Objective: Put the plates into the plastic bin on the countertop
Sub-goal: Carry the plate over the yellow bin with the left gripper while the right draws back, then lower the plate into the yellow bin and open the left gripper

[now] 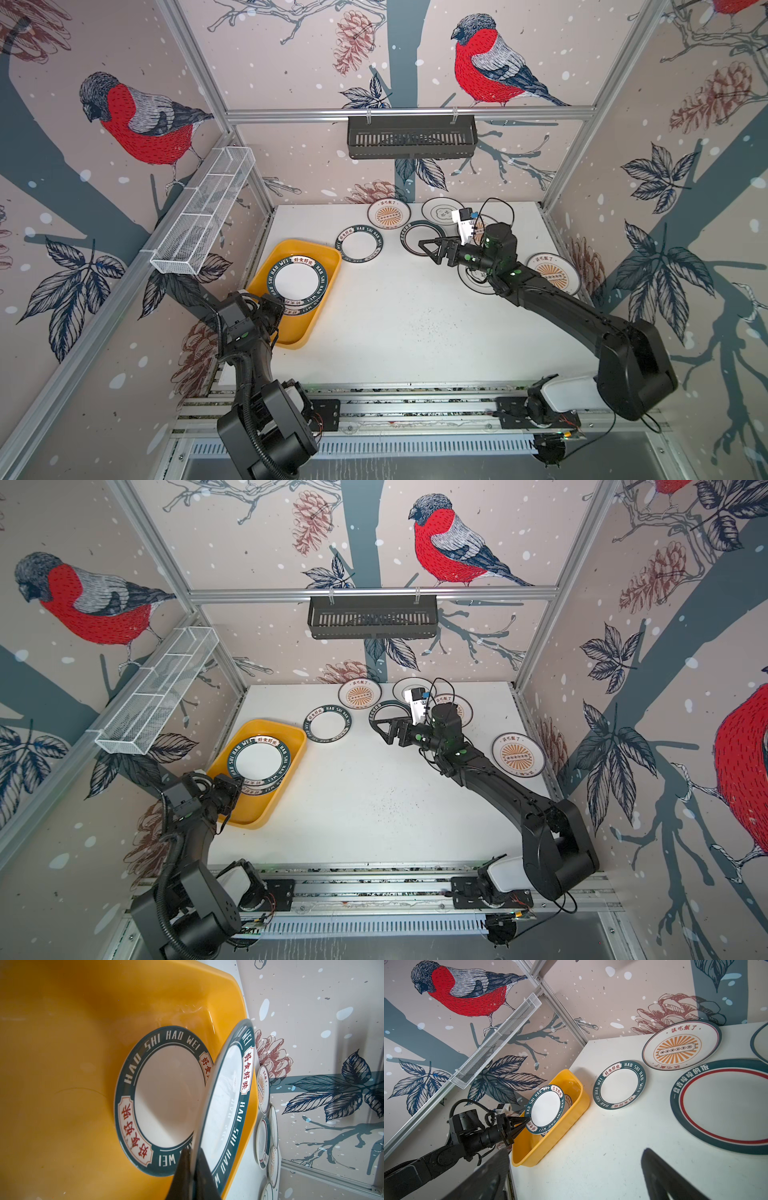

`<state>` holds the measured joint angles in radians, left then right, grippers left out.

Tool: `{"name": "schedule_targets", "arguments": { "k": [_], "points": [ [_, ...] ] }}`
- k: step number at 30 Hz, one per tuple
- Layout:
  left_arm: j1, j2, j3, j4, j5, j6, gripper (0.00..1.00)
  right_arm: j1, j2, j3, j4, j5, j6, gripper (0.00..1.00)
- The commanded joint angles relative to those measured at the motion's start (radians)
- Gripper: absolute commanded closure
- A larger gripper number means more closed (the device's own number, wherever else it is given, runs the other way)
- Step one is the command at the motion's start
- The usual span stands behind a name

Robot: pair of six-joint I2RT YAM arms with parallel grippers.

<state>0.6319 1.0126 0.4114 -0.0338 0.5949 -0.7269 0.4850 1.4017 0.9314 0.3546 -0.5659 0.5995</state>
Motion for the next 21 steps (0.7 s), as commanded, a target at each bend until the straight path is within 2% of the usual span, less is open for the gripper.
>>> {"name": "schedule_targets", "arguments": {
  "k": [1,8,16,21],
  "points": [
    [0.005,0.008,-0.007,0.058,-0.008,-0.006,1.0,0.003,-0.004,-0.004,0.045,-0.012,0.001,0.0],
    [0.006,0.054,-0.019,0.082,0.006,-0.011,1.0,0.006,0.006,-0.015,0.072,-0.017,0.019,0.0],
    [0.005,0.157,-0.013,0.112,0.075,0.009,1.0,0.01,0.009,-0.009,0.066,-0.016,0.02,0.0],
    [0.005,0.164,-0.023,0.123,0.06,0.009,1.0,0.009,0.009,-0.009,0.06,-0.002,0.019,0.0]
  ]
}}
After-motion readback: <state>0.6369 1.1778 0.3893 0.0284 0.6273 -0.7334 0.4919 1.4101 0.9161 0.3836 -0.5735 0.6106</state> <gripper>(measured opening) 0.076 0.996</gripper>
